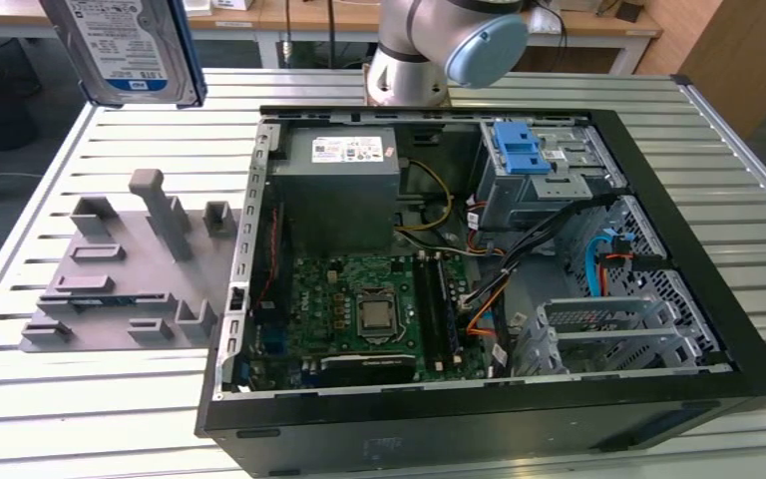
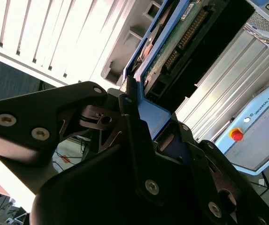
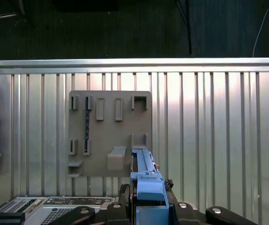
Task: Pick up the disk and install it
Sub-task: 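Pick up the disk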
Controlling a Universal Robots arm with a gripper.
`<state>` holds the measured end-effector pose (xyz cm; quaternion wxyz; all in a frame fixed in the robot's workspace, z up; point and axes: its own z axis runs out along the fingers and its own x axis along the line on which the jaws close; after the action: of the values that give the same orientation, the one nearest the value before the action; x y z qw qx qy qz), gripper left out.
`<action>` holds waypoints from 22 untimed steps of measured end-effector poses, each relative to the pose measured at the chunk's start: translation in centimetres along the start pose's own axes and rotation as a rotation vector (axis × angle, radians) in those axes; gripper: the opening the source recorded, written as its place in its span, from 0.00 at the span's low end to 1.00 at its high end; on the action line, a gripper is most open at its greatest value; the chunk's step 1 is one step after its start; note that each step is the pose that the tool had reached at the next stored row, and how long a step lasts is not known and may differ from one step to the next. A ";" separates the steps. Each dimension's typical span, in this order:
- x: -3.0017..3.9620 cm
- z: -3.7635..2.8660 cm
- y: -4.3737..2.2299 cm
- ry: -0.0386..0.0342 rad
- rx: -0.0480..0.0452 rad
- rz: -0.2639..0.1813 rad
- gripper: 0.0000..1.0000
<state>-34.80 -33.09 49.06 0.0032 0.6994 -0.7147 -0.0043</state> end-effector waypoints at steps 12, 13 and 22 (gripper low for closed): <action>-0.01 -0.01 -0.49 0.0000 0.0000 0.000 0.36; -0.01 -0.01 -0.54 0.0000 0.0000 0.000 0.36; -0.02 -0.01 -0.97 0.0000 0.0001 0.000 0.36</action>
<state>-33.84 -33.09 49.05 0.0032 0.6994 -0.7147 -0.0043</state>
